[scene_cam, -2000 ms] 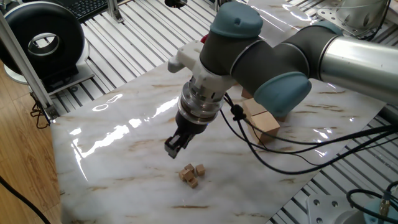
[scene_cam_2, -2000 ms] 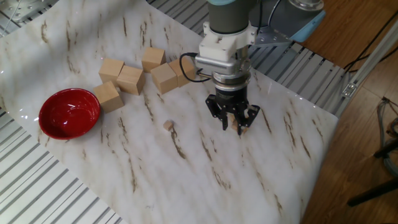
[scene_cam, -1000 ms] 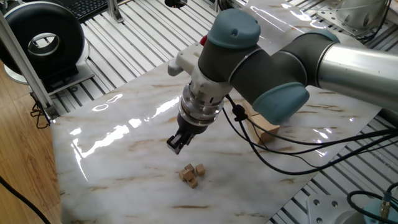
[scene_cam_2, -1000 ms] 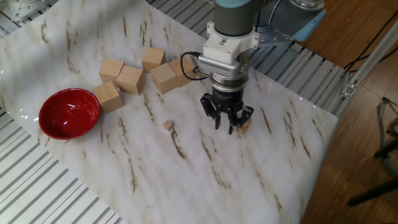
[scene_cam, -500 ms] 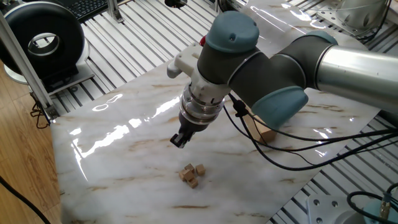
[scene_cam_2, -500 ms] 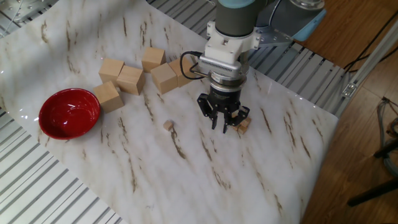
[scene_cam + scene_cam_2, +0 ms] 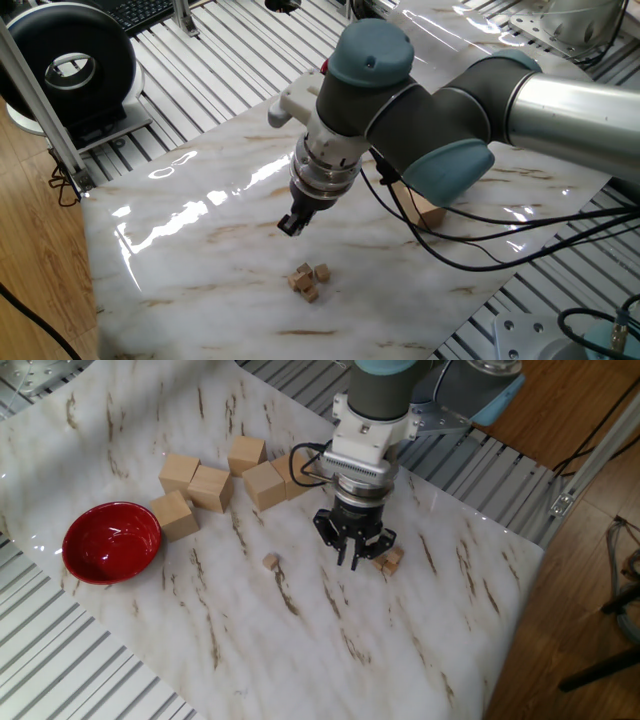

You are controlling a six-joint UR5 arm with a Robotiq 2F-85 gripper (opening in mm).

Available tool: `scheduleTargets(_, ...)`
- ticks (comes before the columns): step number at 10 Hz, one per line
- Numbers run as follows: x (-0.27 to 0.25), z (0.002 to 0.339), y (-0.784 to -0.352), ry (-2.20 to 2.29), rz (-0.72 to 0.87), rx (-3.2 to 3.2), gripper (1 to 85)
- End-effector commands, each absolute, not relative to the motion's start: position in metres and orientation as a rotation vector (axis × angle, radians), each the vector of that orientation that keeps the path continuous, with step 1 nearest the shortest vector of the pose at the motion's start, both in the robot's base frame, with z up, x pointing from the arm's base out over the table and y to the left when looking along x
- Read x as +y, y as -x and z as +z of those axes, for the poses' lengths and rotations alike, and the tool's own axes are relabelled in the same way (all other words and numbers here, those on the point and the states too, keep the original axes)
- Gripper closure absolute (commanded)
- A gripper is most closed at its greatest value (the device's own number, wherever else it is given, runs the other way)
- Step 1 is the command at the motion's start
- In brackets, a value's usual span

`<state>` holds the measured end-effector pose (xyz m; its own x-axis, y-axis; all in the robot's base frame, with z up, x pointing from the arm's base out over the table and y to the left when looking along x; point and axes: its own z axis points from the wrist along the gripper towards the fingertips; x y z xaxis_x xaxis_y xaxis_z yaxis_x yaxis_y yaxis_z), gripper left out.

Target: Stack the blocks into a pyramid shape

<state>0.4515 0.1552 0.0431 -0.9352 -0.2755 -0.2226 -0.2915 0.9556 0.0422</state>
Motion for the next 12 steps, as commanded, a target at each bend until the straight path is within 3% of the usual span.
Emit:
scheduleTargets(1, 0.165, 0.045, -0.451, 0.483, 0.168, 2.878, 58.7)
scheduleTargets(5, 0.184, 0.048, -0.446, 0.404, 0.286, 2.890, 59.7)
scheduleTargets(12, 0.182, 0.057, -0.433, 0.156, 0.280, 2.954, 60.7)
